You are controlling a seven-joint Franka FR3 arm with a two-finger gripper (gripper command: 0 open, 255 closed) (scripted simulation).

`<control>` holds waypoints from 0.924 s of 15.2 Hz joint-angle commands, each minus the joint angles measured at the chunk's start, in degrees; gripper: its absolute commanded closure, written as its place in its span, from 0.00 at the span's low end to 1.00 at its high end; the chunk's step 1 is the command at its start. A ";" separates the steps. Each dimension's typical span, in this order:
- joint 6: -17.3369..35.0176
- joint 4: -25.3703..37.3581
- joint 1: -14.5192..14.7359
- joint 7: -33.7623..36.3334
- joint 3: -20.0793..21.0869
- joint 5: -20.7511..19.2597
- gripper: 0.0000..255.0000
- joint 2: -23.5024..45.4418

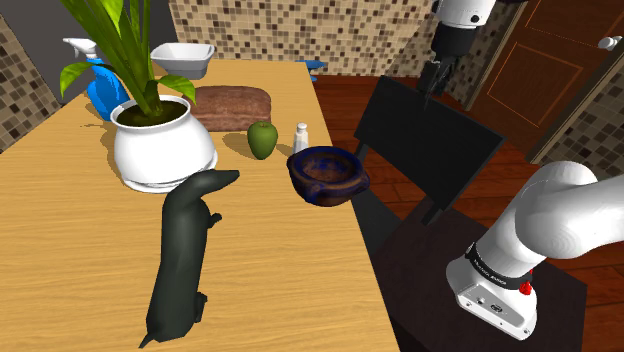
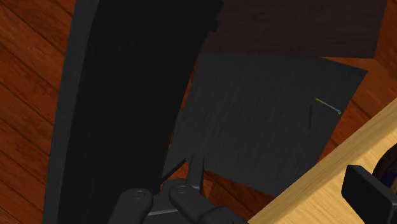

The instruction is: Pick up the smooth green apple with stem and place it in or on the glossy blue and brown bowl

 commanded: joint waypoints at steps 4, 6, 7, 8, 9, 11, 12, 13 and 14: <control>2.29 1.52 0.82 4.48 2.57 2.62 0.00 4.61; 3.77 2.91 1.31 7.35 4.19 4.18 0.00 7.93; 4.49 3.72 1.53 8.75 4.97 4.90 0.00 9.66; 5.20 4.61 1.76 10.15 5.72 5.58 0.00 11.43; 5.87 5.57 1.96 11.52 6.46 6.21 0.00 13.24; 7.15 7.71 2.35 14.22 7.86 7.33 0.00 16.96; 7.75 8.89 2.53 15.55 8.52 7.81 0.00 18.87; 8.31 10.14 2.70 16.87 9.17 8.25 0.00 20.81; 8.84 11.47 2.87 18.18 9.78 8.64 0.00 22.77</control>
